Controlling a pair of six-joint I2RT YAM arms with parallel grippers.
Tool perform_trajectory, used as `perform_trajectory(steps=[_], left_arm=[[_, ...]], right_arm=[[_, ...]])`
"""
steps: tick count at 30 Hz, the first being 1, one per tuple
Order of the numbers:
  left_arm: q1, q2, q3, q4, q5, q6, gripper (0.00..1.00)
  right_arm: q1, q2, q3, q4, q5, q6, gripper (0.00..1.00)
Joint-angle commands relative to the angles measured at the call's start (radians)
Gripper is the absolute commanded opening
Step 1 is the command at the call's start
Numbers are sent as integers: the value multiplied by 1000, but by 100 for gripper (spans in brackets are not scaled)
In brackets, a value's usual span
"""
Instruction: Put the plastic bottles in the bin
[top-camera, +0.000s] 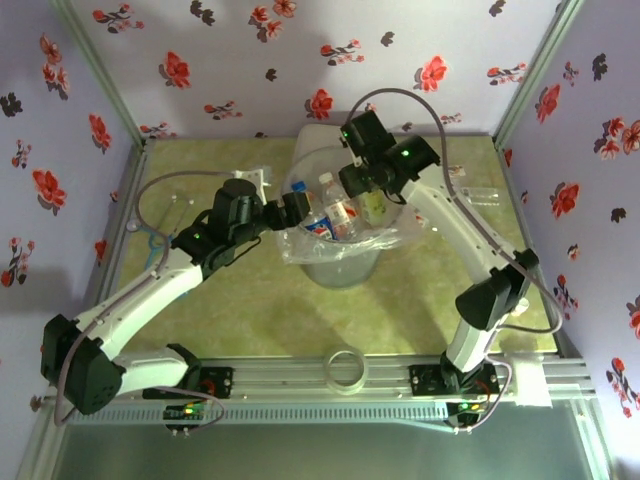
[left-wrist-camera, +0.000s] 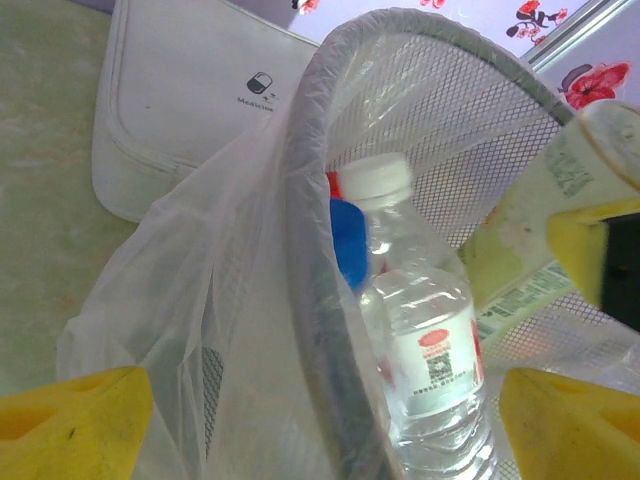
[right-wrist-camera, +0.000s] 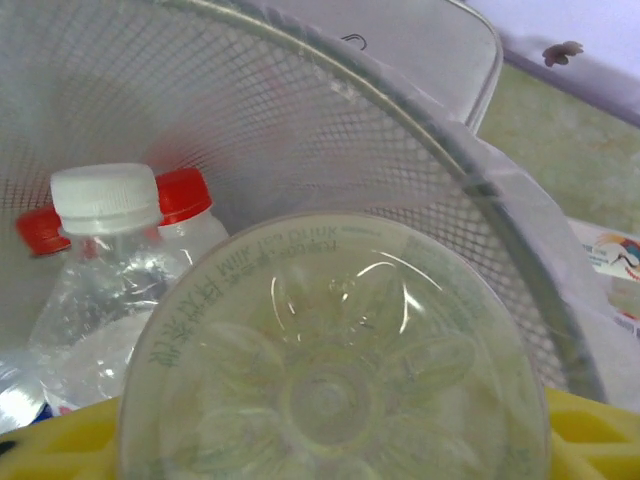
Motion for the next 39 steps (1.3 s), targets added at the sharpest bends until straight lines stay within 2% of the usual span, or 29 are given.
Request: perform_trajectory(steps=[1, 6, 10, 13, 17, 21, 23, 27, 29, 32, 36, 39], left_arm=[[9, -8, 8, -37, 5, 26, 90], [9, -3, 8, -32, 5, 21, 91], [9, 3, 10, -29, 6, 21, 91], [9, 4, 9, -29, 6, 21, 90], [9, 13, 13, -26, 9, 20, 90], [9, 15, 16, -27, 17, 16, 90], [9, 8, 12, -27, 17, 13, 90], [8, 5, 5, -23, 16, 10, 90], [9, 9, 7, -20, 16, 10, 90], [9, 13, 8, -19, 17, 8, 91], [9, 5, 4, -23, 16, 14, 91], [9, 12, -2, -13, 16, 14, 91]], right_arm=[[4, 3, 8, 43, -86, 20, 76], [2, -19, 75, 35, -88, 13, 86], [2, -58, 108, 22, -67, 12, 85], [1, -95, 106, 26, -49, 22, 74], [-12, -85, 53, 51, -62, 17, 55], [-45, -54, -30, 96, -126, 34, 44], [-58, -42, -68, 122, -167, 51, 42], [-71, -26, -125, 185, -321, 98, 42], [-72, -16, -123, 188, -350, 109, 42], [-72, -32, -103, 177, -329, 109, 43], [-72, -147, -94, 218, -284, 119, 49], [-88, -230, -89, 222, -205, 139, 54]])
